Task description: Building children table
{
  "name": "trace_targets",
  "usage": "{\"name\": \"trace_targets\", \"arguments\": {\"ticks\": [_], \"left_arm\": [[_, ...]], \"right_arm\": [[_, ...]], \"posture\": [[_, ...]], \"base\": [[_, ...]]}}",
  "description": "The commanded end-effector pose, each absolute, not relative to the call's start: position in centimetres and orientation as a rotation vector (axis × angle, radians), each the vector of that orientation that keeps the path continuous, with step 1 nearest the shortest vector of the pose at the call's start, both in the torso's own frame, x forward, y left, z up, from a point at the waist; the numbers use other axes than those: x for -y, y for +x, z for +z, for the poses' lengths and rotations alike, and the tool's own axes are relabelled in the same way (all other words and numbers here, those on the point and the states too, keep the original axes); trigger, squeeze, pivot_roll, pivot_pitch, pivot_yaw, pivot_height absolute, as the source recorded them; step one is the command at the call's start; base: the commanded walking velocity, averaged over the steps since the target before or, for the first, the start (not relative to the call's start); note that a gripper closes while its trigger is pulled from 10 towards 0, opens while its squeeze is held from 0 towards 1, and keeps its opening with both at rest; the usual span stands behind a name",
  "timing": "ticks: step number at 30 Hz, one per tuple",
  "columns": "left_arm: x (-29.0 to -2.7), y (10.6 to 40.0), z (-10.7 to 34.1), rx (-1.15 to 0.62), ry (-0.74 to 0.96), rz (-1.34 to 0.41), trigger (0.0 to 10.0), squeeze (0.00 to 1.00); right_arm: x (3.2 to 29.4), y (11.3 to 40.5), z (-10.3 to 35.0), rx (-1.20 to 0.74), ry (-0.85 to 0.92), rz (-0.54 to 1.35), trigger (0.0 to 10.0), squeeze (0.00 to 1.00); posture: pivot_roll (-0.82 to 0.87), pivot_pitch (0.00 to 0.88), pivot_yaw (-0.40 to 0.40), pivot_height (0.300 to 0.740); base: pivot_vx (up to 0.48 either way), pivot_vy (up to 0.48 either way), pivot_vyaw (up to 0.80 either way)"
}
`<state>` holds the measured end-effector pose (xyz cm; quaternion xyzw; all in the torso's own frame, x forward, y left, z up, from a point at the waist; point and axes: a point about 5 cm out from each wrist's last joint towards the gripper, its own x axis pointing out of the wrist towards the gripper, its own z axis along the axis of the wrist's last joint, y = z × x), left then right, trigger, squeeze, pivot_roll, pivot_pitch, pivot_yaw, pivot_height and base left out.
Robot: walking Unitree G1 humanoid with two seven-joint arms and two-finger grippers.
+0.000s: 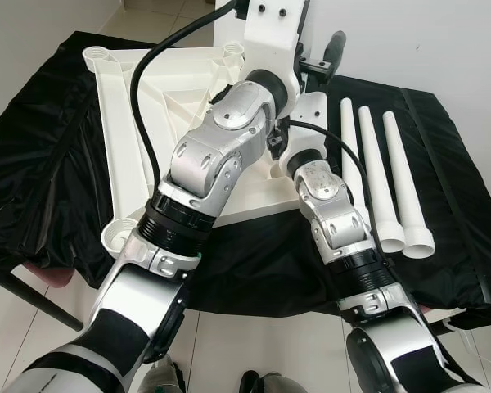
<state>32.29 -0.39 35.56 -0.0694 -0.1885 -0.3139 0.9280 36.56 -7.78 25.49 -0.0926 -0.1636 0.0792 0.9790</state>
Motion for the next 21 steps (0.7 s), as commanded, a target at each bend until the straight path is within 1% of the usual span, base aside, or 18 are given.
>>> {"name": "trace_targets", "arguments": {"ticks": [1,2,4,6,10,12,13,14,15,16,19,21], "left_arm": [[1.1,31.5,35.7,0.397,-0.141,-0.767,10.0,0.41],[1.1,31.4,35.7,0.394,-0.152,-0.776,10.0,0.00],[1.1,31.4,35.7,0.394,-0.152,-0.776,10.0,0.00],[0.6,31.2,35.7,0.389,-0.192,-0.810,10.0,0.00],[0.6,31.2,35.7,0.389,-0.192,-0.810,10.0,0.00],[0.3,31.0,35.8,0.391,-0.209,-0.828,10.0,0.00],[-0.1,30.8,35.7,0.393,-0.227,-0.849,10.0,0.00],[-0.1,30.8,35.7,0.393,-0.227,-0.849,10.0,0.00],[-0.8,30.5,35.4,0.391,-0.252,-0.872,10.0,0.00],[-0.8,30.5,35.4,0.391,-0.252,-0.872,10.0,0.00],[-2.4,30.1,34.1,0.367,-0.282,-0.890,10.0,0.00],[-2.4,30.1,34.1,0.367,-0.282,-0.890,10.0,0.00]], "right_arm": [[8.4,36.8,25.4,0.313,-0.169,0.129,10.0,0.00],[8.7,36.9,25.2,0.301,-0.154,0.112,10.0,0.00],[8.7,36.9,25.2,0.301,-0.154,0.112,10.0,0.00],[9.6,37.0,25.0,0.279,-0.109,0.066,10.0,0.00],[9.6,37.0,25.0,0.279,-0.109,0.066,10.0,0.00],[10.0,37.1,24.9,0.271,-0.086,0.045,10.0,0.00],[10.6,37.2,24.6,0.255,-0.044,0.019,10.0,0.00],[10.6,37.2,24.6,0.255,-0.044,0.019,10.0,0.00],[11.5,37.3,24.2,0.245,-0.031,-0.016,10.0,0.00],[11.5,37.3,24.2,0.245,-0.031,-0.016,10.0,0.00],[13.1,37.1,23.2,0.237,-0.042,-0.049,10.0,0.00],[13.1,37.1,23.2,0.237,-0.042,-0.049,10.0,0.00]], "posture": [[0.11,0.124,-0.075,0.740],[0.11,0.118,-0.073,0.740],[0.11,0.118,-0.073,0.740],[0.11,0.111,-0.073,0.740],[0.11,0.111,-0.073,0.740],[0.11,0.111,-0.073,0.740],[0.11,0.105,-0.074,0.740],[0.11,0.105,-0.074,0.740],[0.11,0.103,-0.074,0.740],[0.11,0.103,-0.074,0.740],[0.11,0.102,-0.072,0.740],[0.11,0.102,-0.072,0.740]], "base": [[0.000,0.000,0.00],[0.000,0.000,0.00],[0.000,0.000,0.00],[0.000,0.000,0.00],[0.000,0.000,0.00],[0.000,0.000,0.00],[0.000,0.000,0.00],[0.000,0.000,0.00],[0.000,0.000,0.00],[0.000,0.000,0.00],[0.000,0.000,0.00],[0.000,0.000,0.00]]}}
